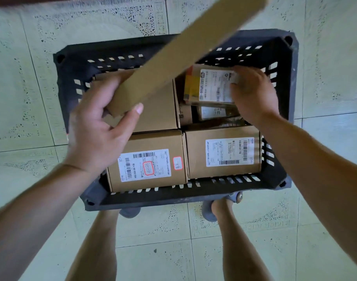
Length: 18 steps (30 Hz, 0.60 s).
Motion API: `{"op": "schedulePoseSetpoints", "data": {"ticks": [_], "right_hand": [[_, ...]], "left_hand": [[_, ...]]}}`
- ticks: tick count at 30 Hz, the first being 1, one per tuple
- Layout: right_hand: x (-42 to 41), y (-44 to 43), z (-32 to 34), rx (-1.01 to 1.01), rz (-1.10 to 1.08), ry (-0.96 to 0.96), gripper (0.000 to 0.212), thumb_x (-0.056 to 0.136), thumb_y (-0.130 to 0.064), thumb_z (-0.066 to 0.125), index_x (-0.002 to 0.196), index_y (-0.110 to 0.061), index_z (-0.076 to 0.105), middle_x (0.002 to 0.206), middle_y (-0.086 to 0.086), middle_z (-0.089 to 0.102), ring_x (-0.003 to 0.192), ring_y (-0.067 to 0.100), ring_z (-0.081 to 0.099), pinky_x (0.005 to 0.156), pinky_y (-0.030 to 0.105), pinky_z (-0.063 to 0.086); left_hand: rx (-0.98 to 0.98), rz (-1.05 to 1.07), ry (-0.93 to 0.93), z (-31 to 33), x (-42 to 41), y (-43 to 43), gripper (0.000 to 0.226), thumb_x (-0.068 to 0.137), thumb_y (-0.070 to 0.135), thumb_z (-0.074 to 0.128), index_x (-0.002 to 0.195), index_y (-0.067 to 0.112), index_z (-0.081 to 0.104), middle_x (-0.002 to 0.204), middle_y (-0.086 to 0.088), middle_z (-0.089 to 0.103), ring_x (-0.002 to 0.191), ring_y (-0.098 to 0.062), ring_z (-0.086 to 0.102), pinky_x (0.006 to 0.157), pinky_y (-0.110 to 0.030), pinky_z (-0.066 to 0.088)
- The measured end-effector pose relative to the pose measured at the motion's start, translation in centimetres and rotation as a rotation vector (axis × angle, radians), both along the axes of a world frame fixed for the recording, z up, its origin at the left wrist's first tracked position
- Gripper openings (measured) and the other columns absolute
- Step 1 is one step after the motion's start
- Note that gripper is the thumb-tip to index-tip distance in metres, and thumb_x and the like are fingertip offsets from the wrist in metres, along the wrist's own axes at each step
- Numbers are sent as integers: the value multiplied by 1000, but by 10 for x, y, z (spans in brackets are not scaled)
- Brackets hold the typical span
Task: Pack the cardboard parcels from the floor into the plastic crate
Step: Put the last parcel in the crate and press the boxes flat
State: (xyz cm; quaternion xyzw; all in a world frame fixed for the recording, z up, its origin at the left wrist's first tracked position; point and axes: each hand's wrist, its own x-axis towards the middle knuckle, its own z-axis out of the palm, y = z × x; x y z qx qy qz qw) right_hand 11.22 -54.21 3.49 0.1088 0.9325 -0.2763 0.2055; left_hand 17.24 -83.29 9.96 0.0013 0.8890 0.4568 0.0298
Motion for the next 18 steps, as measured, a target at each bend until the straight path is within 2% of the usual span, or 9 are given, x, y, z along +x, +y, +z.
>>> {"op": "schedulePoseSetpoints", "data": {"ticks": [2, 4, 7, 8, 10, 12, 14, 16, 18], "right_hand": [[13, -2, 23, -500, -548, -134, 27, 94, -18, 45, 110, -28, 64, 106, -6, 68, 103, 12, 64, 88, 32, 54], [29, 7, 43, -945, -937, -282, 23, 99, -22, 42, 101, -21, 65, 102, 4, 70, 105, 23, 66, 84, 37, 55], [59, 23, 62, -1206, -1192, -340, 54, 99, -53, 32, 121, -13, 61, 118, 11, 69, 110, 28, 66, 92, 41, 51], [67, 28, 64, -1183, -1273, -312, 57, 97, -56, 34, 125, -12, 59, 117, 10, 70, 111, 27, 66, 97, 41, 48], [83, 28, 69, -1037, -1274, -265, 50, 96, -52, 44, 121, -12, 60, 102, 8, 74, 96, 19, 68, 89, 33, 49], [91, 23, 73, -694, -1055, -178, 32, 92, -38, 57, 108, -12, 63, 97, 12, 71, 83, 10, 62, 80, 30, 49], [96, 21, 68, -419, -761, -52, 16, 90, -31, 63, 106, -32, 66, 96, -13, 71, 84, -5, 61, 80, 23, 47], [94, 18, 63, -251, -398, -13, 38, 91, -33, 63, 121, -53, 54, 122, -28, 59, 115, -3, 55, 92, 26, 47], [91, 20, 48, -22, -42, -42, 64, 89, -41, 62, 146, -40, 33, 156, -11, 30, 145, 12, 24, 113, 38, 31]], "left_hand": [[-69, -105, 78, -1, 1, 8, 44, 86, 8, 66, 129, 2, 58, 125, -10, 62, 113, -22, 59, 97, -36, 49], [-139, -225, 178, -4, 5, 18, 49, 80, -6, 63, 128, -2, 57, 130, -13, 57, 123, -27, 54, 108, -36, 43], [-231, -337, 243, -15, 10, 28, 56, 75, -16, 53, 127, 1, 60, 133, -13, 56, 131, -30, 48, 111, -32, 39], [-257, -365, 247, -21, 11, 33, 57, 75, -16, 49, 128, 4, 61, 133, -12, 57, 132, -30, 47, 108, -33, 42], [-304, -401, 249, -33, 11, 44, 59, 76, -15, 46, 128, 8, 62, 133, -9, 58, 133, -28, 45, 101, -34, 47], [-331, -398, 251, -47, 10, 56, 60, 76, -16, 45, 127, 10, 64, 133, -7, 59, 134, -25, 43, 97, -33, 50], [-330, -362, 215, -61, 11, 66, 64, 74, -19, 43, 128, 9, 63, 135, -9, 57, 135, -26, 41, 98, -35, 50], [-336, -349, 134, -74, 15, 74, 70, 72, -21, 49, 134, 9, 57, 141, -11, 51, 138, -29, 37, 102, -37, 47], [-396, -402, 54, -82, 23, 80, 73, 75, -12, 61, 142, 11, 47, 150, -11, 41, 142, -30, 31, 102, -33, 42]]}}
